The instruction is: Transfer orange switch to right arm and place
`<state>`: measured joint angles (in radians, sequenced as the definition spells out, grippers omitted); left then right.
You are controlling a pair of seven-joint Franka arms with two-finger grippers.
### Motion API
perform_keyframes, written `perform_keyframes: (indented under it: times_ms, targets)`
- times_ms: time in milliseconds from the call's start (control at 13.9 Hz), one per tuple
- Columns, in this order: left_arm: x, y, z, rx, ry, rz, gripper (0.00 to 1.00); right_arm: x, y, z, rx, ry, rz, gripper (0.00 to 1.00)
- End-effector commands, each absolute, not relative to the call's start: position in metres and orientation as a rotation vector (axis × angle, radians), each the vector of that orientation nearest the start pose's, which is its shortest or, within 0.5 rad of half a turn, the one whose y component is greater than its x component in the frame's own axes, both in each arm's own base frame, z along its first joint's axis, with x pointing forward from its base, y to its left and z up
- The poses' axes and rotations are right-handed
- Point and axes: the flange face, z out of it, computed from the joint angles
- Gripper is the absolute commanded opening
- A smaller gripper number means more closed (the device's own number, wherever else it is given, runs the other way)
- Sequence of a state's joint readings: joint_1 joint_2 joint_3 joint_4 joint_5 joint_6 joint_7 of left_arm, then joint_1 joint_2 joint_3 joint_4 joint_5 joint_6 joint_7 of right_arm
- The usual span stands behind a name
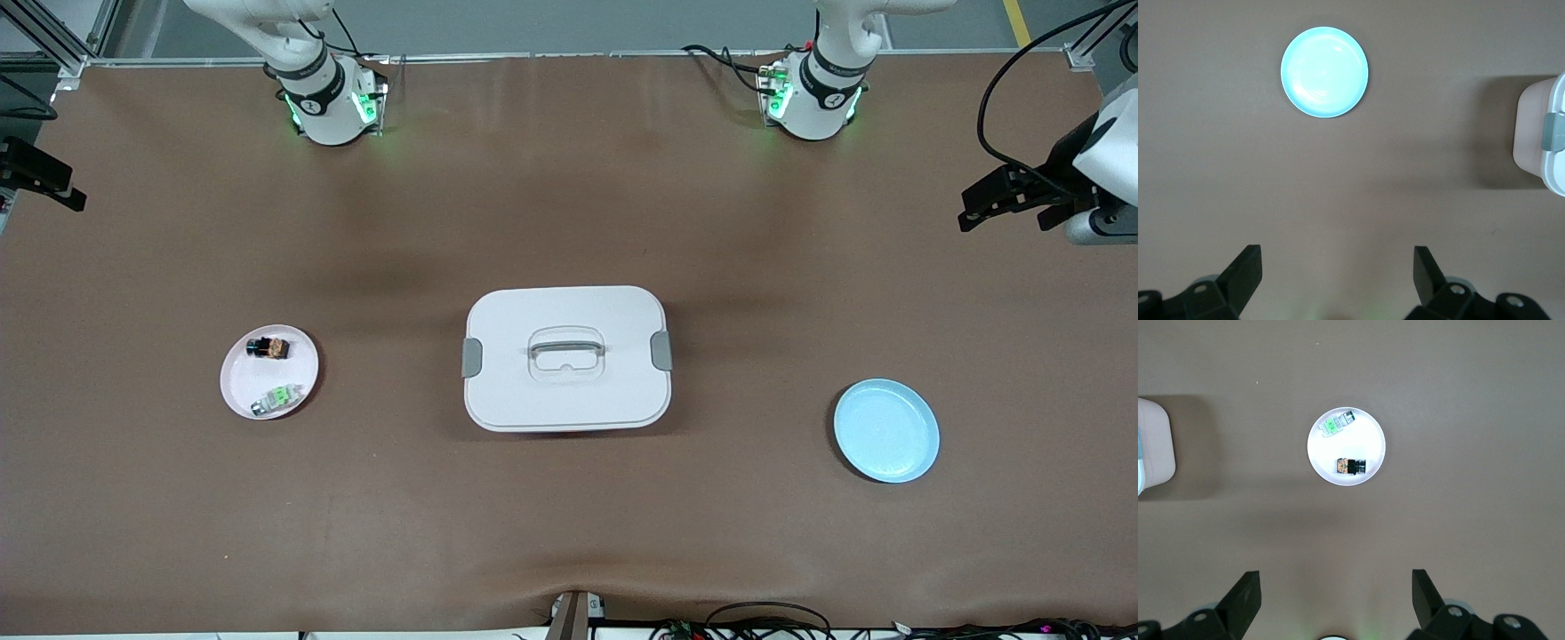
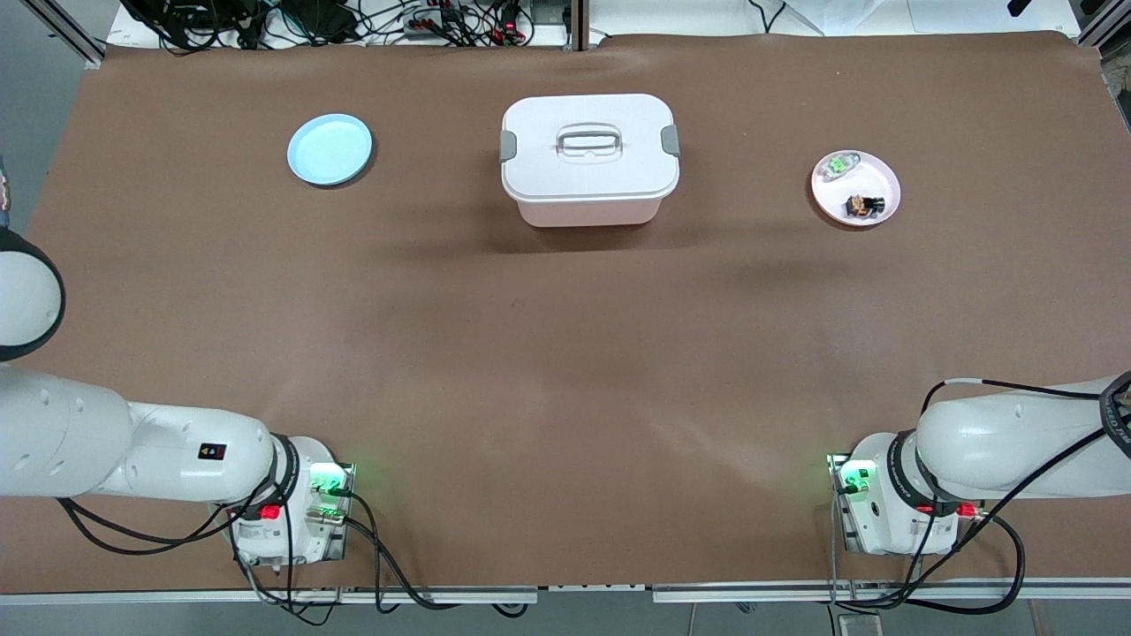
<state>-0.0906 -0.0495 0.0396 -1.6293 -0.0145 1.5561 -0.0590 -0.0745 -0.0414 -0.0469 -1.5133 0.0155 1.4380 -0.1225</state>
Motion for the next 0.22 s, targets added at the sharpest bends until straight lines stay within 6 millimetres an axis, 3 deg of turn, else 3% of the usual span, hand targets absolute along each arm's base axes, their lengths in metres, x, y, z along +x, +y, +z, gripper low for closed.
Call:
perform_keyframes:
  times_ms: [0, 144]
  targets:
    - [0.5366, -0.0267, 0.6256, -3.149, -0.005, 0.051, 1.0, 0.5175, -0.0584, 0.664, -3.124, -0.017, 0.033, 1.0]
    - [0.5366, -0.0267, 0.6263, -3.149, -0.005, 0.049, 1.0, 0.5182, -0.0536, 0.6641, -3.124, -0.031, 0.031, 1.0]
